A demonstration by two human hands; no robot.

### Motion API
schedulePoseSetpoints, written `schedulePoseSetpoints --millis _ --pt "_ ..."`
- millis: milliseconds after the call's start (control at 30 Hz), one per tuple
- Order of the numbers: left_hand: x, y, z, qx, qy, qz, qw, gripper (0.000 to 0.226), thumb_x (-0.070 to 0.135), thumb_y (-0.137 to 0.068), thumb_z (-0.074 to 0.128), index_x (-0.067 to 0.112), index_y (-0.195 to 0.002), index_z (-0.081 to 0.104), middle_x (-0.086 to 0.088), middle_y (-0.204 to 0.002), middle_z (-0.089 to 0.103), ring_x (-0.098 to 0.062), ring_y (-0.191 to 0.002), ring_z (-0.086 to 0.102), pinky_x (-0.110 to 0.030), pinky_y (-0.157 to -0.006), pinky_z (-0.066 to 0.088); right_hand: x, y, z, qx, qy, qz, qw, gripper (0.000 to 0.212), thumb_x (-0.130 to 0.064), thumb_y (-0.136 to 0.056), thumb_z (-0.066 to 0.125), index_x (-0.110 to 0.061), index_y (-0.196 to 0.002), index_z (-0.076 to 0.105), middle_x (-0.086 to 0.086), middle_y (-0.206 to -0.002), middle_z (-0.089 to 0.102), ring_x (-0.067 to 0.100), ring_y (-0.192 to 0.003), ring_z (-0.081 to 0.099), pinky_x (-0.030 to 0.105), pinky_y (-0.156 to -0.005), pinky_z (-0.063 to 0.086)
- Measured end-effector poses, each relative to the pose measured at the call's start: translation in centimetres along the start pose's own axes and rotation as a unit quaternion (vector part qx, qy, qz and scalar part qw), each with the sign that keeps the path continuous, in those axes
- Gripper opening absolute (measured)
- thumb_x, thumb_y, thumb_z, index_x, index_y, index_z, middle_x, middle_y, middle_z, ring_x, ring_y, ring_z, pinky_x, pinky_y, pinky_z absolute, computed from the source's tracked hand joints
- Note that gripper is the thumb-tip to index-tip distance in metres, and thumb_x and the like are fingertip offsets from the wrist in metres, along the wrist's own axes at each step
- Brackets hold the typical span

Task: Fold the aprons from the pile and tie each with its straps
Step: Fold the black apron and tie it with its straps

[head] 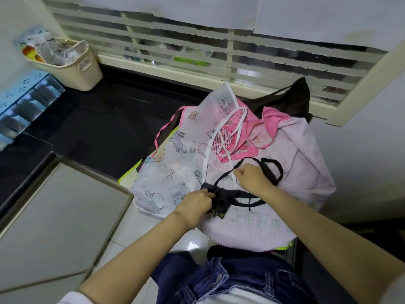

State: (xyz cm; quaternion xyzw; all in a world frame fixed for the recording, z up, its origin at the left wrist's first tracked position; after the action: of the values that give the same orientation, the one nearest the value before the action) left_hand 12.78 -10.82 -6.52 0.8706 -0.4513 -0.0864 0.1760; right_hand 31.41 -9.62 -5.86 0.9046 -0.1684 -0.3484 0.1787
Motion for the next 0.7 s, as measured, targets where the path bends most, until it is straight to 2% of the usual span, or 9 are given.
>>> schedulePoseSetpoints --millis 67,133,200,333,433,467,533,600,700 --pt "-0.1 0.1 0.3 -0.024 0.01 0.003 1.0 0.019 -0.003 -0.085 0.048 0.005 -0.088 0.066 -0.001 -0.114 0.054 -0.02 -0.099 0.044 -0.028 -0.062 0.035 0.2 -1.4 1.7 -0.036 -0.017 0.056 0.998 0.052 -0.035 -0.099 0.043 -0.01 -0.053 0.043 0.008 -0.058 0.051 0.021 -0.057 0.05 0.032 -0.068 0.046" --pt "-0.1 0.4 -0.2 -0.026 -0.002 0.01 1.0 0.023 0.0 -0.088 0.046 0.006 -0.09 0.068 -0.001 -0.115 0.054 -0.02 -0.1 0.043 -0.028 -0.065 0.038 0.0 -2.6 2.7 -0.024 -0.048 0.088 0.995 0.054 -0.038 -0.097 0.044 -0.008 -0.053 0.044 0.006 -0.054 0.053 0.024 -0.056 0.054 0.031 -0.066 0.051" --pt "-0.1 0.6 -0.6 -0.032 0.01 0.021 0.999 0.027 0.005 -0.09 0.041 0.005 -0.094 0.069 -0.002 -0.116 0.054 -0.021 -0.1 0.043 -0.026 -0.067 0.034 -0.6 -3.1 2.7 -0.002 -0.071 0.099 0.993 0.052 -0.033 -0.097 0.046 -0.009 -0.051 0.041 0.002 -0.046 0.048 0.022 -0.051 0.052 0.026 -0.053 0.043" --pt "-0.5 0.9 -1.0 -0.03 0.079 0.026 0.996 0.033 0.022 -0.099 0.037 0.008 -0.102 0.067 -0.003 -0.116 0.058 -0.021 -0.101 0.045 -0.026 -0.077 0.034 -2.1 -2.9 2.4 0.07 -0.029 -0.02 0.997 0.05 -0.021 -0.096 0.049 -0.013 -0.051 0.029 0.001 -0.052 0.033 0.022 -0.058 0.037 0.031 -0.055 0.024" --pt "-1.0 1.1 -0.5 -0.028 0.147 0.019 0.989 0.039 0.027 -0.102 0.032 0.008 -0.106 0.066 -0.002 -0.119 0.06 -0.021 -0.103 0.046 -0.029 -0.091 0.037 -3.2 -1.0 2.5 0.103 -0.069 -0.144 0.982 0.047 -0.014 -0.094 0.055 -0.013 -0.052 0.033 0.0 -0.053 0.037 0.019 -0.059 0.036 0.035 -0.059 0.031" --pt "-1.0 1.1 -0.4 -0.03 0.164 0.016 0.986 0.039 0.026 -0.103 0.031 0.007 -0.106 0.065 -0.002 -0.12 0.06 -0.021 -0.104 0.047 -0.03 -0.094 0.036 -3.4 -0.3 2.4 0.096 -0.076 -0.171 0.978 0.04 -0.012 -0.093 0.056 -0.011 -0.055 0.043 0.001 -0.058 0.046 0.018 -0.06 0.041 0.034 -0.062 0.036" --pt "-1.0 1.3 -0.4 -0.034 0.213 -0.009 0.976 0.038 0.026 -0.103 0.031 0.006 -0.103 0.064 -0.004 -0.116 0.061 -0.021 -0.104 0.047 -0.032 -0.095 0.035 -3.7 1.1 2.2 0.044 -0.099 -0.204 0.973 0.025 -0.009 -0.093 0.054 -0.005 -0.07 0.062 -0.002 -0.07 0.06 0.01 -0.064 0.051 0.016 -0.062 0.04" --pt "-1.1 1.5 -0.6 -0.023 0.289 -0.063 0.955 0.034 0.027 -0.102 0.033 0.008 -0.098 0.061 -0.008 -0.104 0.061 -0.021 -0.101 0.048 -0.037 -0.092 0.038 -3.4 2.3 2.3 -0.042 -0.114 -0.207 0.971 0.025 -0.008 -0.094 0.053 -0.01 -0.07 0.062 -0.006 -0.071 0.063 -0.001 -0.064 0.054 0.01 -0.064 0.039" --pt "-0.8 1.8 -0.8 -0.003 0.346 -0.137 0.928 0.031 0.028 -0.102 0.034 0.015 -0.109 0.062 -0.012 -0.1 0.058 -0.022 -0.099 0.05 -0.037 -0.088 0.039 -2.2 2.6 3.3 -0.12 -0.085 -0.184 0.972 0.022 -0.011 -0.093 0.054 -0.011 -0.071 0.057 -0.001 -0.072 0.066 0.004 -0.066 0.057 0.015 -0.071 0.043"
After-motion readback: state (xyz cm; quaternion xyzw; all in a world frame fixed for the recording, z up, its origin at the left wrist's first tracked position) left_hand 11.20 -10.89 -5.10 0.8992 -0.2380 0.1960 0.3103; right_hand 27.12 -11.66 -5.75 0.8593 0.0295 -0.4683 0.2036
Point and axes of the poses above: each hand's wrist, its own y-axis away from the middle knuckle, its own z-axis out of the palm, x = y × z, the point moved 1 cm from there along -y, towards the middle knuckle
